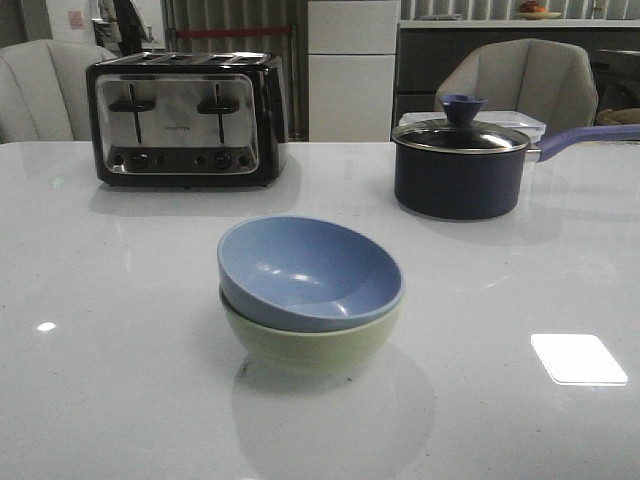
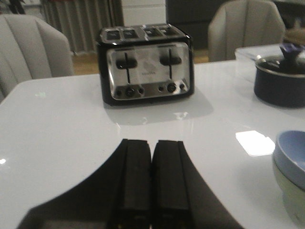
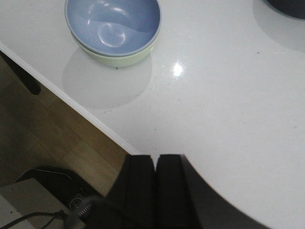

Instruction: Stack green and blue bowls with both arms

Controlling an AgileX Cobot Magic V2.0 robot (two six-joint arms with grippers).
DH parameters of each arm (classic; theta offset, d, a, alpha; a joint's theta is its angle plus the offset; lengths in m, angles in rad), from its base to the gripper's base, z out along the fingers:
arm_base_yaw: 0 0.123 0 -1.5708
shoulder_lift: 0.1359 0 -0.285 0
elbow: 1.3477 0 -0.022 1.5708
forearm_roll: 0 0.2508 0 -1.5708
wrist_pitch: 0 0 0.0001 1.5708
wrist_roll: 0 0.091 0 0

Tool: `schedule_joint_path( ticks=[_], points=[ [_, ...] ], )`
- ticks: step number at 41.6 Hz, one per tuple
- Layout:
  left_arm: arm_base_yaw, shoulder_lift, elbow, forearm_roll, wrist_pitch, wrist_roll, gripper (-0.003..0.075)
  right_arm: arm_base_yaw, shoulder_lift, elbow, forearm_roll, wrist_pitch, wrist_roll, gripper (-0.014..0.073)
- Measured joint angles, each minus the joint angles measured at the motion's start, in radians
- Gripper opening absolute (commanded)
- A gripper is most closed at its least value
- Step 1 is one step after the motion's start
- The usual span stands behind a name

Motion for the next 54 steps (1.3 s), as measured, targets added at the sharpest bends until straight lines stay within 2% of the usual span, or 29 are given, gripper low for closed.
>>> schedule_joint_path(
  ticks=[6,12,20,54],
  points=[
    [0.082,-0.1,0.101,-0.056,-0.051,0.0,0.0093,0.0,0.0,0.0,0.0,0.0,0.0,0.0053],
    [0.114,-0.106,0.146,-0.087,-0.078,0.0,0.0093,0.0,0.0,0.0,0.0,0.0,0.0,0.0053],
    [0.117,-0.106,0.146,-0.094,-0.129,0.0,0.0093,0.0,0.0,0.001,0.0,0.0,0.0,0.0053],
    [0.095,-0.106,0.146,-0.095,-0.132,0.0,0.0093,0.0,0.0,0.001,0.0,0.0,0.0,0.0053]
  ],
)
